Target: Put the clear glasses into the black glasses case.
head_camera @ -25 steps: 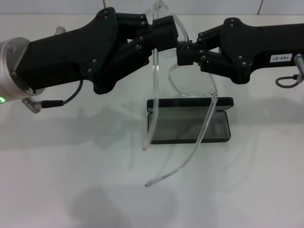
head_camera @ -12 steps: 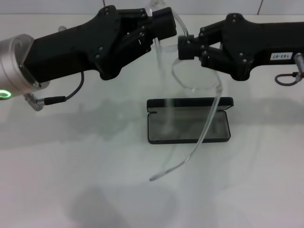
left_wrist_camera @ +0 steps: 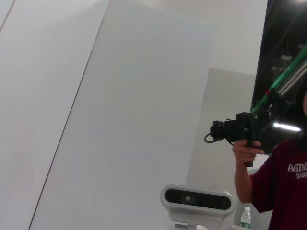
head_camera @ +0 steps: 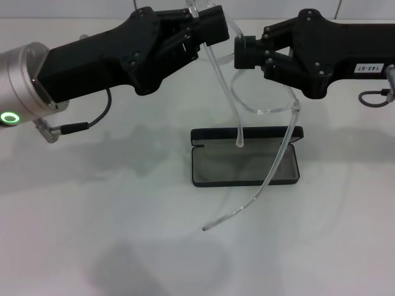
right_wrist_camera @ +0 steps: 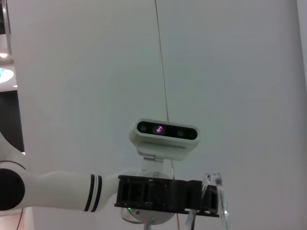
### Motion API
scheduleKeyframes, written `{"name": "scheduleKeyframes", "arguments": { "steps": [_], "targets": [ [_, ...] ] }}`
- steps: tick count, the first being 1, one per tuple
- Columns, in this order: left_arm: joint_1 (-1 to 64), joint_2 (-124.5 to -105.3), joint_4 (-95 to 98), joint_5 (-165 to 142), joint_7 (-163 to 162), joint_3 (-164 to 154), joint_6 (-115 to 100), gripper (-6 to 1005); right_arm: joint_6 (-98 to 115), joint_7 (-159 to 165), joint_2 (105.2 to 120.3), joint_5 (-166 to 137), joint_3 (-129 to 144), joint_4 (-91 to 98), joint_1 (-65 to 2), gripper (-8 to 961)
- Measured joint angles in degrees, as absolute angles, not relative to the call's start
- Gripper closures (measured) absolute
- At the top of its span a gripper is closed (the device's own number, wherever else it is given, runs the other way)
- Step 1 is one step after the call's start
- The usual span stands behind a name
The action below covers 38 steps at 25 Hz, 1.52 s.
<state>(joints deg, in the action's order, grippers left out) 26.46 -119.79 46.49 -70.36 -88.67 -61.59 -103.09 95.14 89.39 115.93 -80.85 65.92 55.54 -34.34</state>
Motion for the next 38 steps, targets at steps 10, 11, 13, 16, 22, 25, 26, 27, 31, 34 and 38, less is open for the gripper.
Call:
{"name": "scheduleKeyframes", "arguments": {
  "steps": [10, 11, 13, 16, 22, 25, 26, 27, 31, 34, 38],
  "targets": [
    [26.7, -119.71, 46.5, -70.2, -88.7, -62.0, -105.2, 923, 94.3, 88.0, 116.03, -80.7, 65.5, 55.5, -33.6, 884],
    [26.8, -119.67, 46.5, -70.1, -88.8, -62.3, -105.5, 923, 94.2, 88.0, 116.03, -80.7, 65.5, 55.5, -33.6, 884],
    [27.0, -119.64, 46.5, -70.0, -88.9, -62.7, -105.8, 923, 94.2, 87.7, 116.03, -80.6, 65.5, 55.5, -33.6, 884],
    [27.0, -119.62, 46.6, -70.0, -89.2, -63.0, -105.8, 924, 94.1, 87.1, 116.01, -79.6, 65.7, 55.3, -33.6, 885],
    [27.0, -119.61, 46.5, -70.4, -89.8, -63.1, -105.4, 924, 94.3, 86.4, 115.98, -78.4, 65.8, 54.8, -33.1, 884],
    [26.9, -119.62, 46.4, -70.7, -90.2, -63.1, -105.3, 924, 94.2, 86.1, 115.99, -77.9, 65.9, 54.8, -33.1, 884],
    [27.0, -119.62, 46.4, -70.8, -90.3, -63.1, -105.2, 925, 94.2, 86.0, 116.00, -77.8, 66.0, 54.8, -33.1, 884],
    [27.0, -119.63, 46.4, -70.9, -90.5, -63.2, -105.1, 925, 94.2, 85.9, 116.00, -77.7, 66.0, 54.7, -33.1, 884],
    [27.0, -119.74, 46.4, -70.9, -91.1, -63.4, -104.8, 925, 94.1, 85.7, 116.01, -77.7, 66.1, 53.7, -33.4, 884],
    [27.0, -119.78, 46.3, -70.8, -91.1, -63.7, -104.1, 925, 94.3, 85.7, 116.02, -77.6, 66.1, 53.4, -33.4, 884],
    [27.2, -119.79, 45.4, -70.4, -91.2, -63.7, -103.2, 926, 94.5, 85.7, 116.02, -77.2, 66.5, 53.4, -33.4, 885]
  ]
}}
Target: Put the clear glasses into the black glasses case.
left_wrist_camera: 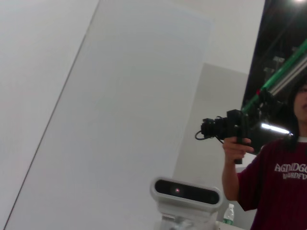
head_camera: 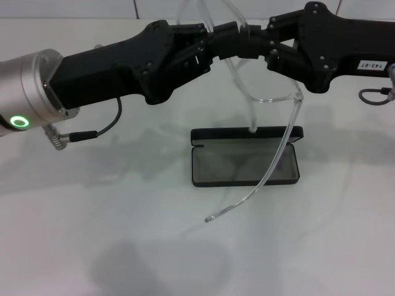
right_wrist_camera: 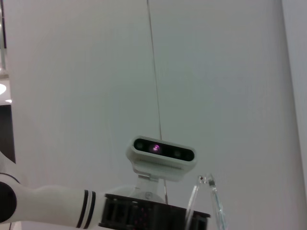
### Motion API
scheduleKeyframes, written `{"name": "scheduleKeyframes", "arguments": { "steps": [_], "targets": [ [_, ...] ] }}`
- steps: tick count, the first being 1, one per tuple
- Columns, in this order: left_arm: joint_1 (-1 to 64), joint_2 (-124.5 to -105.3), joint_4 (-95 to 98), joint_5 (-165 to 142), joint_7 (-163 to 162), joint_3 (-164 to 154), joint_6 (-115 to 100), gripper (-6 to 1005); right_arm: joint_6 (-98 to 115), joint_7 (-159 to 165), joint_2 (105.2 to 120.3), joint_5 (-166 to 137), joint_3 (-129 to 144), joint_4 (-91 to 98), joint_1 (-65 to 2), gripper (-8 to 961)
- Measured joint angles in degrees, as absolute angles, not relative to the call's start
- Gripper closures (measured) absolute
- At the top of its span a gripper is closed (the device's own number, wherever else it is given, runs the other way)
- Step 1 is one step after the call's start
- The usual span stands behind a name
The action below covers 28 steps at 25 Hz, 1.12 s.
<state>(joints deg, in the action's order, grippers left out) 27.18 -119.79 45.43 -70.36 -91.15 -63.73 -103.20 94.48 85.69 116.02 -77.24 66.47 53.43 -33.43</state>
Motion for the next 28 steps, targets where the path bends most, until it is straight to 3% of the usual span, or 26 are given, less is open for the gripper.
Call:
{"name": "scheduleKeyframes", "arguments": {
  "steps": [28],
  "targets": [
    [27.3, -119.24, 43.8, -67.9, -89.1, -63.1, -112.6, 928, 101.1, 83.8, 115.50, -69.2, 59.9, 49.0, -31.0, 887]
  ]
}}
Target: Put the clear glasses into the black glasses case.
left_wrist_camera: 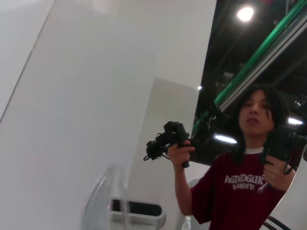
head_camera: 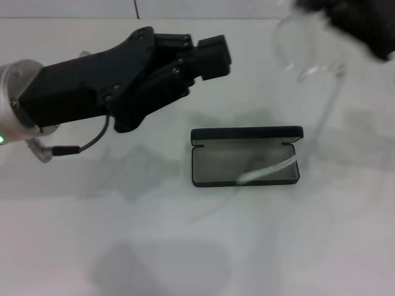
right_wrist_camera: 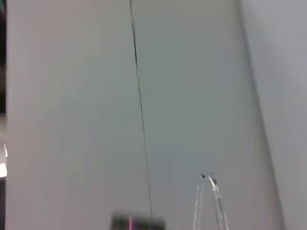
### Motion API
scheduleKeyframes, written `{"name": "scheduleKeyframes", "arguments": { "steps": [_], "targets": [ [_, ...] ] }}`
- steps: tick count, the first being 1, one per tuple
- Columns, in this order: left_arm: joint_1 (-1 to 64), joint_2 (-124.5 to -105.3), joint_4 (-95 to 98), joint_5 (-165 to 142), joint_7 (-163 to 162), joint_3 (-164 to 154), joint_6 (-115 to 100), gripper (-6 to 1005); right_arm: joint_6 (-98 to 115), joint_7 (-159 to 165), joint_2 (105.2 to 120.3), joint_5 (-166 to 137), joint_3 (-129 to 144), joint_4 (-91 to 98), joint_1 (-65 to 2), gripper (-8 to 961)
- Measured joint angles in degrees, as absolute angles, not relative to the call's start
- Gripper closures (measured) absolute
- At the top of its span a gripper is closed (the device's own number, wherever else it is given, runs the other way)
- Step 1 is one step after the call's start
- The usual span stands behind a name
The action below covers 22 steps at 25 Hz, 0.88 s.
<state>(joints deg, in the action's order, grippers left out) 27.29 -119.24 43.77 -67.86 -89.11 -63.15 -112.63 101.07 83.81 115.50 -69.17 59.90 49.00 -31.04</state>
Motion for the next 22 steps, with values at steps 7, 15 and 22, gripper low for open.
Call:
{"name": "scheduleKeyframes", "arguments": {
  "steps": [7, 15, 22],
  "targets": [
    [25.8, -119.17, 43.8, -66.7, -87.0, -63.7, -114.4, 929, 114.1, 87.7, 114.08, -59.1, 46.5, 39.7, -31.9, 886],
    [30.6, -119.95, 40.6, -63.1, -81.4, -75.9, -114.2, 930, 117.2, 81.2, 115.62, -50.3, 46.1, 29.8, -35.3, 885],
    [35.7, -120.23, 36.8, -55.5, -75.7, -84.7, -113.3, 930, 116.4, 70.0, 116.16, -50.3, 51.7, 19.7, -41.8, 884]
  ]
}}
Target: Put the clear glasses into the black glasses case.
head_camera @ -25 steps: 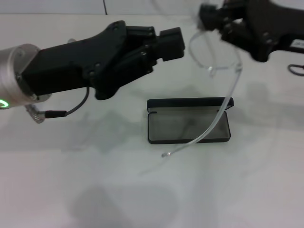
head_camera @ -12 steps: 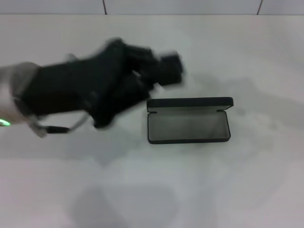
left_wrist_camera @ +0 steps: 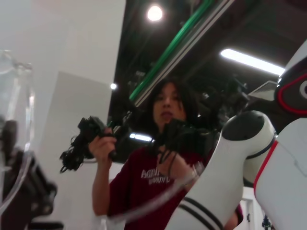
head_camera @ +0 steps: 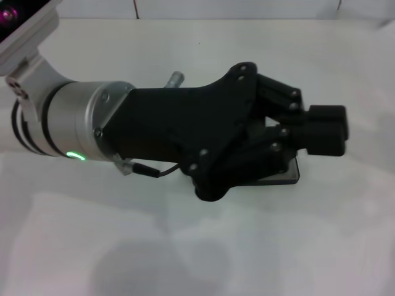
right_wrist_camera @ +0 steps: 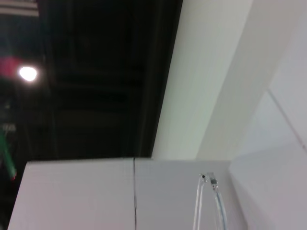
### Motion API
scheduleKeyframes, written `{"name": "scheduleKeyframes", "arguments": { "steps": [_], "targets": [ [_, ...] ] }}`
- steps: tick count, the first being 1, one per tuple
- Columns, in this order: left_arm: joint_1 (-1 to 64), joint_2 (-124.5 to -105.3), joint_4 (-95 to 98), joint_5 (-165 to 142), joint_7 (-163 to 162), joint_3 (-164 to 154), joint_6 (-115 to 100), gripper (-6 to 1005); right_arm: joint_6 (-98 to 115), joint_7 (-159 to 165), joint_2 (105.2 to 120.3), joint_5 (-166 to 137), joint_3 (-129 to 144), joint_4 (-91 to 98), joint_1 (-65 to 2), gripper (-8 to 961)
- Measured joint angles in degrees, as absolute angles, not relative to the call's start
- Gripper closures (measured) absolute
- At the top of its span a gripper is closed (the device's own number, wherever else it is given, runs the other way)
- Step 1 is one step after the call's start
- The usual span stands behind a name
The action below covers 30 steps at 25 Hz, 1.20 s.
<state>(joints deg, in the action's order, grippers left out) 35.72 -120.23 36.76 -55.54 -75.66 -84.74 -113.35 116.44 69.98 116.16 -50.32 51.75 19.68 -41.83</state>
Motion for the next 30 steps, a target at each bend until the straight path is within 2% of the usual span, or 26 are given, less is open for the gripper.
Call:
{"name": "scheduleKeyframes", "arguments": {
  "steps": [6, 30],
  "targets": [
    [36.0, -120.21, 36.7, -50.7, -74.1, -86.6, -112.9, 931, 112.4, 63.1, 116.19, -50.3, 59.6, 18.8, -43.9, 883],
    [32.8, -120.31, 35.2, -44.0, -71.7, -86.6, -105.5, 929, 106.0, 60.3, 116.19, -50.4, 67.1, 19.1, -44.2, 879]
  ]
}}
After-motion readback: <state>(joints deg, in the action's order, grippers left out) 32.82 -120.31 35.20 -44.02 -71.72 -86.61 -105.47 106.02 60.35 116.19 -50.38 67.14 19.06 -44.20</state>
